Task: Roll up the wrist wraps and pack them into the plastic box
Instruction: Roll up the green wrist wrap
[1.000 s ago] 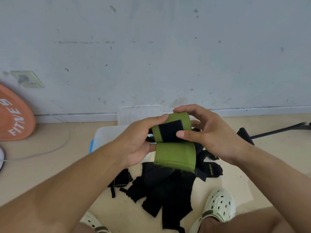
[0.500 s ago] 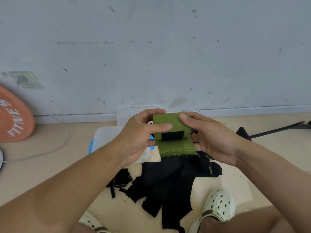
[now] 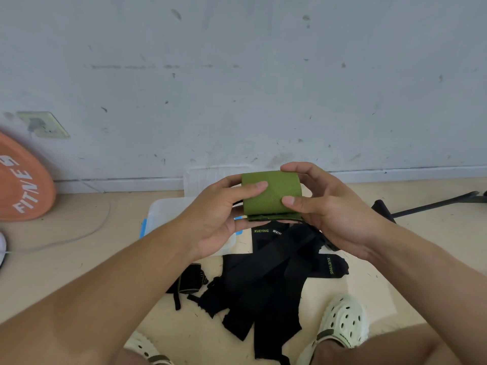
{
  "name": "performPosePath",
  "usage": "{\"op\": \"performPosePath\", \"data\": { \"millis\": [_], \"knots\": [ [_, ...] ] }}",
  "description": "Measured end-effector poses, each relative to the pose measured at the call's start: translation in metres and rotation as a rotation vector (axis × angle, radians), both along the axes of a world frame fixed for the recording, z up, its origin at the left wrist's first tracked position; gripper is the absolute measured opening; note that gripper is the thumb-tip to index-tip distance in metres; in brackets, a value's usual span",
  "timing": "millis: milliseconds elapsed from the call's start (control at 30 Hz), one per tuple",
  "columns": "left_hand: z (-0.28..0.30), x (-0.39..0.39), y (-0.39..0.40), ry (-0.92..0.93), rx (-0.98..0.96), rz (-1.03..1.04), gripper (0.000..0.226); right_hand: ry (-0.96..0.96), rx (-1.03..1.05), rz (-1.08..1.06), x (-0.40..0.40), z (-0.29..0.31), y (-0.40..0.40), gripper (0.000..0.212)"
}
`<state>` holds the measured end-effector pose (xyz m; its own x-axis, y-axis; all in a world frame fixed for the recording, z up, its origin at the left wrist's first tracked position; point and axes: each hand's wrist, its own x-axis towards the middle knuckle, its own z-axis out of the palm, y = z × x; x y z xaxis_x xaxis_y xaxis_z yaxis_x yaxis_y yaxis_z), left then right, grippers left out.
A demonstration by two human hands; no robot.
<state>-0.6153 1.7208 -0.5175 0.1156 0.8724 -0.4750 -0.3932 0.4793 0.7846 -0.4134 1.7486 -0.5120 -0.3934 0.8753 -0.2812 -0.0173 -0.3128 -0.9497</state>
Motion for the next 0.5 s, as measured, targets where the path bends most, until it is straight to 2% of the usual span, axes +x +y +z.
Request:
{"op": "performPosePath", "data": {
  "millis": [133,233,333,400,500],
  "knots": [
    [-0.002,-0.001,0.001,0.036,0.053,0.018,0.057,-0.036,-0.035,-0.014,-0.003,-0.001,0.001,0.06],
    [-0.006,0.001,-0.003,0.147,0.122,-0.016,0.056,-0.074,-0.114,-0.039,-0.008,-0.006,-0.002,0.092],
    [-0.01,0.009,-0.009,0.25,0.188,-0.054,0.063,-0.024,-0.176,-0.092,-0.016,-0.015,-0.007,0.109],
    [-0.011,0.017,-0.013,0.222,0.161,-0.023,0.07,0.043,-0.223,-0.123,-0.021,-0.021,-0.011,0.11],
    [-0.013,0.027,-0.018,0.142,0.099,0.027,0.079,0.088,-0.258,-0.159,-0.025,-0.024,-0.018,0.097]
  ]
}}
